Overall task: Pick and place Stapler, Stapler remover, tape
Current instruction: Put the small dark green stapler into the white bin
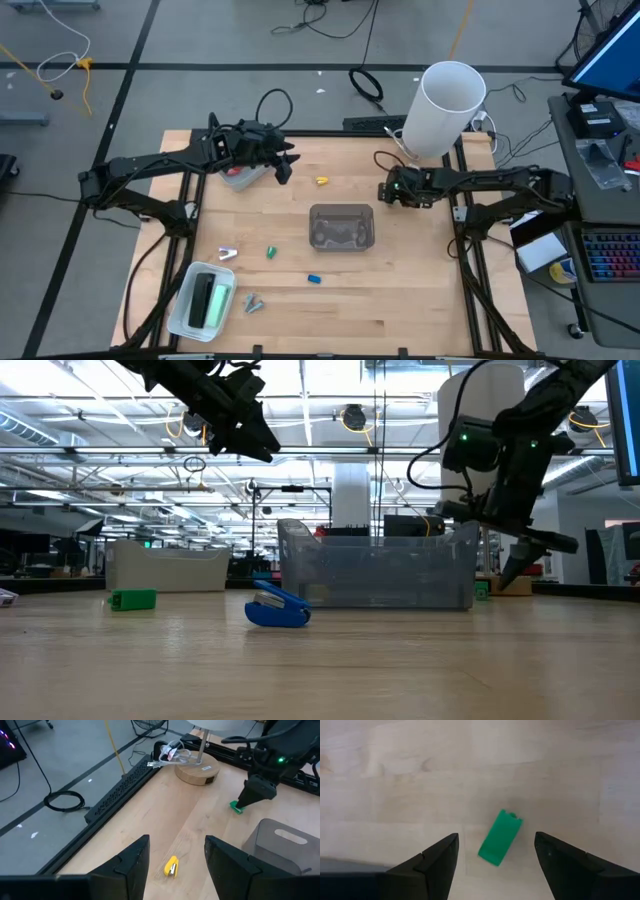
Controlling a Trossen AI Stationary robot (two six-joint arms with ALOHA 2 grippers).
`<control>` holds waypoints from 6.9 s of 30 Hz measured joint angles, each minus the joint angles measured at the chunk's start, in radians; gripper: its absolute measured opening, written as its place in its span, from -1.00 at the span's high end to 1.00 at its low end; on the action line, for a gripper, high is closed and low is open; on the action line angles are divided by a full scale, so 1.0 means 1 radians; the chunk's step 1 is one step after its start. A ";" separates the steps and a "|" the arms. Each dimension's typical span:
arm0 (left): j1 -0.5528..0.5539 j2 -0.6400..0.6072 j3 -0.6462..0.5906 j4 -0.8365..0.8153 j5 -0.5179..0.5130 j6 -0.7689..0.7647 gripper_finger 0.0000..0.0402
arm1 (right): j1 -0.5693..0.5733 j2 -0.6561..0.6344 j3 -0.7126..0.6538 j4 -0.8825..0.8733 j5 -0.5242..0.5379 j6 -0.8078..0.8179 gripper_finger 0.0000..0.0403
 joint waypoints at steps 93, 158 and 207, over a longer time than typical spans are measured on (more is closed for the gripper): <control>-0.407 0.124 0.000 0.542 0.019 -0.620 0.06 | 0.169 -0.025 0.104 1.152 -0.527 -0.457 0.67; -0.329 0.181 0.000 0.586 0.081 -0.679 0.71 | 0.178 0.030 0.197 1.015 -0.474 -0.464 0.67; -0.363 0.041 0.002 0.141 0.265 -0.743 0.68 | 0.133 0.088 0.225 0.877 -0.823 -0.456 0.16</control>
